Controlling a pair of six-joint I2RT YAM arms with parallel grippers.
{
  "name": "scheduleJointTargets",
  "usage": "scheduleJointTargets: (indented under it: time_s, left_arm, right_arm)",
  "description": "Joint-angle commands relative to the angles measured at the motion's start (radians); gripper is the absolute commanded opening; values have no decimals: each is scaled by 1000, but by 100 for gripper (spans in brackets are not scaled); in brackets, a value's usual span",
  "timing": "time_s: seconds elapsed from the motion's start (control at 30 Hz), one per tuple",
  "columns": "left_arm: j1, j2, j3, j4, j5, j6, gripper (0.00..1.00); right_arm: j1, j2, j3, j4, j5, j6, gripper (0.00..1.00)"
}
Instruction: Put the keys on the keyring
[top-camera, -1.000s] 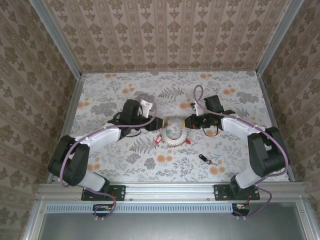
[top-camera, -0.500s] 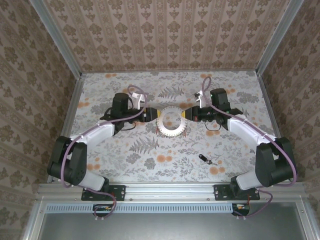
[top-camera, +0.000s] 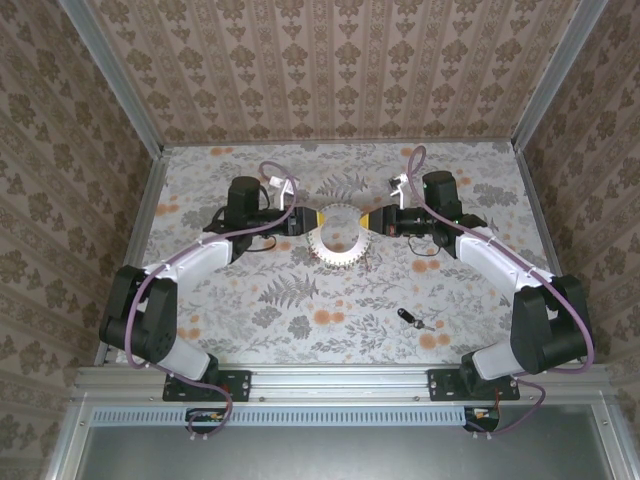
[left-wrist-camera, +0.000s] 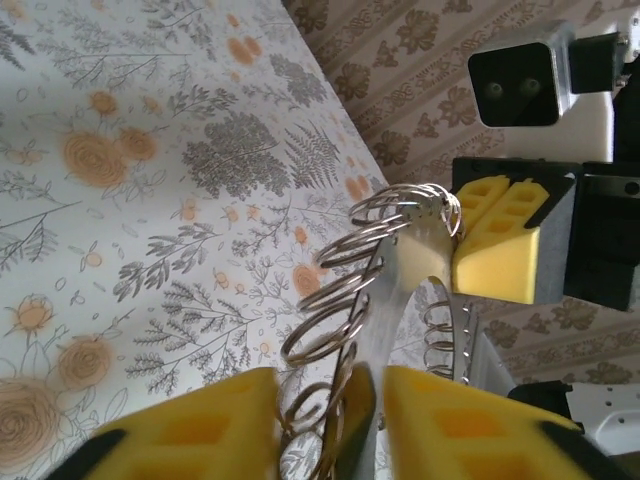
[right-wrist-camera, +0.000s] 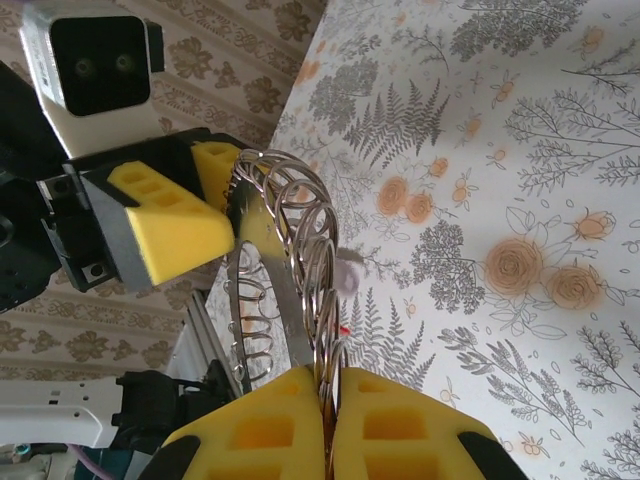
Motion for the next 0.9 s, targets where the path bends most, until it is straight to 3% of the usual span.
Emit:
scheduleJointTargets:
  time_s: [0.0,0.3,0.63,0.73,0.87]
  left_arm:
    - [-7,-12,53,41,55,-11,26]
    - [-4,-42,56,131,129,-53,36]
    - [-2,-103,68,136,133,-52,7]
    - [-3,-115,72,141,127,-54,1]
    - [1,-141,74,151,96,-59,0]
  right_arm:
    - [-2,-75,36,59,-49,-6,0]
    - [-2,-92,42,83,-40,-37,0]
    - [-4,-92,69,33,28,-81,7]
    - [-4,-93,79,18,41,-89,10]
    - [-4,-104,83,14,70,-94,16]
